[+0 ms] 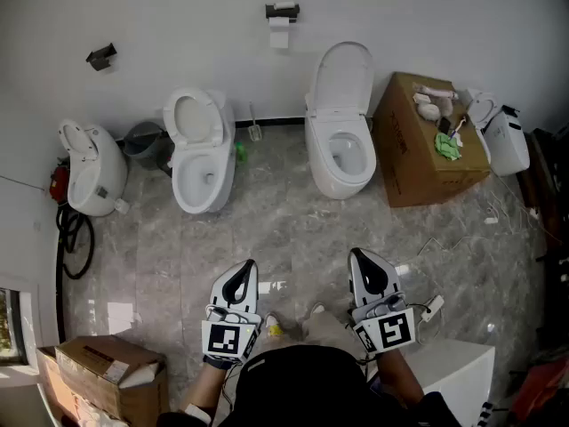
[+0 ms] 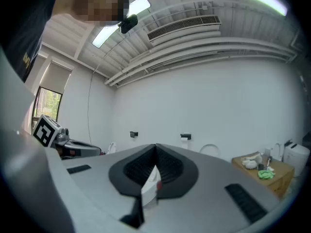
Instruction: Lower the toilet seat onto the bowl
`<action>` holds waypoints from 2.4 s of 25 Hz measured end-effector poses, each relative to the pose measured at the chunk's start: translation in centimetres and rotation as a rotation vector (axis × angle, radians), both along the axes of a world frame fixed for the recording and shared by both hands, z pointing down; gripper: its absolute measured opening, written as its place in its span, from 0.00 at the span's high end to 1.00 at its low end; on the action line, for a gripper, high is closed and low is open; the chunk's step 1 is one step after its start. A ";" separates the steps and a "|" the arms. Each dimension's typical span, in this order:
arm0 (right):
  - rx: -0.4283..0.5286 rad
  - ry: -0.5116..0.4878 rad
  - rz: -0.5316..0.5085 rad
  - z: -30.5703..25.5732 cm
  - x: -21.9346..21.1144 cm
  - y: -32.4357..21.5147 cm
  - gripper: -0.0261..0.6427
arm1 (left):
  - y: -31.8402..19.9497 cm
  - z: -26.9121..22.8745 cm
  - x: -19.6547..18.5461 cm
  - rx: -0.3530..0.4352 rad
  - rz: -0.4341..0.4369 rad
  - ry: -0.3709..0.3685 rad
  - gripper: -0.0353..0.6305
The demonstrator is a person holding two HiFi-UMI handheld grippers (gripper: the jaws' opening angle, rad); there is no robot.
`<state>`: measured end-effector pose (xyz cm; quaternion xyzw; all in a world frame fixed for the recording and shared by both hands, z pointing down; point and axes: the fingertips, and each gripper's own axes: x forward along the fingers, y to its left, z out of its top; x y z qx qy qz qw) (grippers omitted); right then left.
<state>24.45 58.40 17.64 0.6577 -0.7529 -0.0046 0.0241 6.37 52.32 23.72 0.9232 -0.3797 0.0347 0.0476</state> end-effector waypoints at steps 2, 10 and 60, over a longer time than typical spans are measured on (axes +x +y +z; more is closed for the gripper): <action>0.006 -0.001 -0.012 -0.4 -1.1 1.2 0.97 | 0.9 -1.2 -1.5 0.014 -0.030 0.003 0.93; 0.014 0.008 -0.009 -1.6 -1.7 5.5 0.97 | 5.1 -3.2 0.0 0.029 0.019 0.032 0.93; -0.012 -0.054 -0.089 2.5 4.4 -7.2 0.42 | -6.9 -0.2 1.6 -0.001 -0.164 -0.023 0.93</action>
